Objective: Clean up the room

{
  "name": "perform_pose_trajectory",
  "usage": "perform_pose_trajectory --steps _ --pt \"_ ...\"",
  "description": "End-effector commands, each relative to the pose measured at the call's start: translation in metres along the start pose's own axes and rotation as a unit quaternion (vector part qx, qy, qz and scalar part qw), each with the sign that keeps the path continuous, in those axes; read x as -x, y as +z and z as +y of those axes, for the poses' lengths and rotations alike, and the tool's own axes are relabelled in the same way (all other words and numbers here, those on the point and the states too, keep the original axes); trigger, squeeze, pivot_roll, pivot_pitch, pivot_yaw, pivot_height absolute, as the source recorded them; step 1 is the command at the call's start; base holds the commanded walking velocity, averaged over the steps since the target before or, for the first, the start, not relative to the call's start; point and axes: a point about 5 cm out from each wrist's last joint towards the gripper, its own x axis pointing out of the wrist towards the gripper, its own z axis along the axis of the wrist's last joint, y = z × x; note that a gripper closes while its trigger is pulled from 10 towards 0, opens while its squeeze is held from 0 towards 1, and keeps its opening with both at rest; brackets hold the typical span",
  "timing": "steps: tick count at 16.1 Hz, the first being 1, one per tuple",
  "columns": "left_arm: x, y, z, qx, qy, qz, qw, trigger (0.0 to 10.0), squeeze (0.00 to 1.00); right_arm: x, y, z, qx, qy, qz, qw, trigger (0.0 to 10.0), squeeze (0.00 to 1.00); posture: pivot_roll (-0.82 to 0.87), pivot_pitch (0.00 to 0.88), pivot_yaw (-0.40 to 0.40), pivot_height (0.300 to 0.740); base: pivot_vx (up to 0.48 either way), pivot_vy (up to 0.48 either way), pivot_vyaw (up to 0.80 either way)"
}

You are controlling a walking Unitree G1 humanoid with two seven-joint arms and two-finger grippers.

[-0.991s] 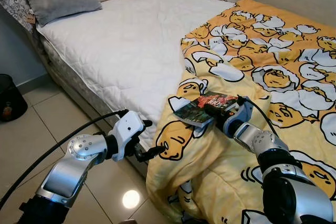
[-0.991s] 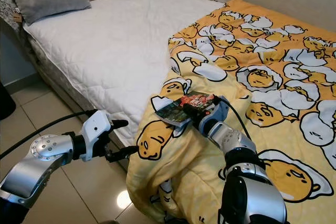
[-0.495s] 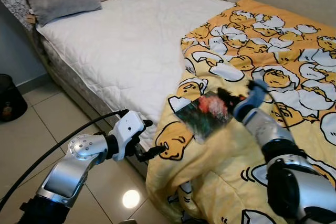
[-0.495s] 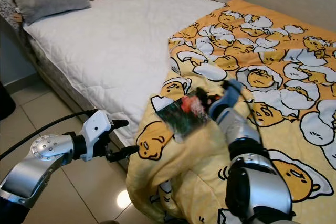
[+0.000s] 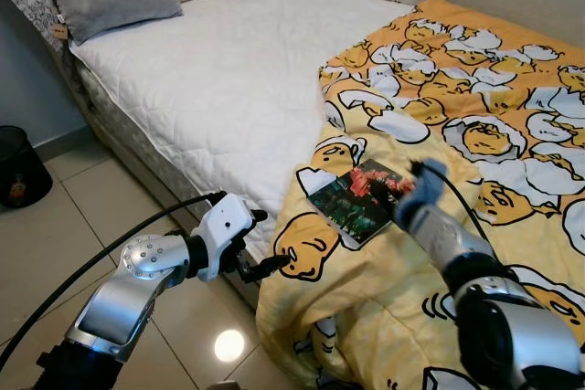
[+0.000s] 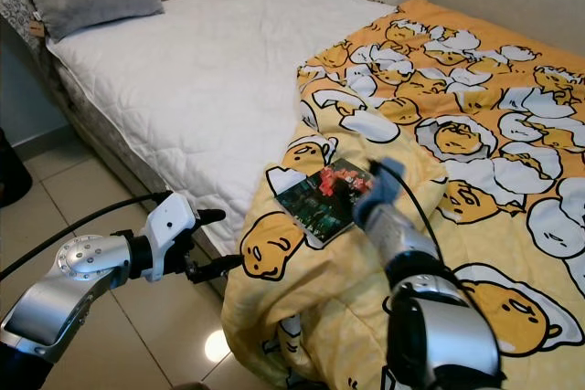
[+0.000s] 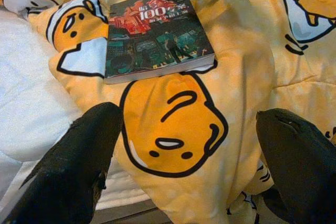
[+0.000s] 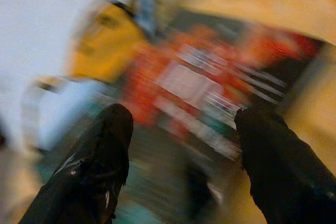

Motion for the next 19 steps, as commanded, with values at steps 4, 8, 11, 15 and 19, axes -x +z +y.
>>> perform_pose_trajectory --steps 4,8,11,15,19 --pt "-0.001 0.002 0.003 -0.007 -0.001 0.001 1.0 10.0 0.93 0.002 -0.012 -0.011 -0.019 -0.03 0.026 0.999 10.0 0.0 0.0 0.0 -0.031 0.74 0.0 0.0 0.0" --pt "0.003 0.002 0.002 -0.008 -0.003 0.002 1.0 10.0 0.93 0.001 -0.02 -0.002 -0.084 0.016 0.047 0.995 10.0 0.0 0.0 0.0 -0.03 0.74 0.0 0.0 0.0" --pt "0.004 0.001 0.0 -0.009 -0.004 0.003 1.0 10.0 0.93 0.0 -0.029 0.005 -0.111 0.031 0.062 0.991 10.0 0.0 0.01 0.0 -0.034 0.74 0.0 0.0 0.0" --pt "0.004 0.001 -0.003 -0.008 -0.006 0.005 1.0 10.0 0.92 -0.001 -0.038 0.013 -0.121 0.037 0.083 0.989 10.0 0.0 0.01 0.0 -0.035 0.74 0.0 0.0 0.0" --pt "0.003 0.0 -0.004 -0.009 -0.007 0.007 1.0 10.0 0.92 -0.003 -0.039 0.026 -0.137 0.063 0.076 0.986 10.0 0.0 0.02 0.0 -0.036 0.74 0.0 0.0 0.0"
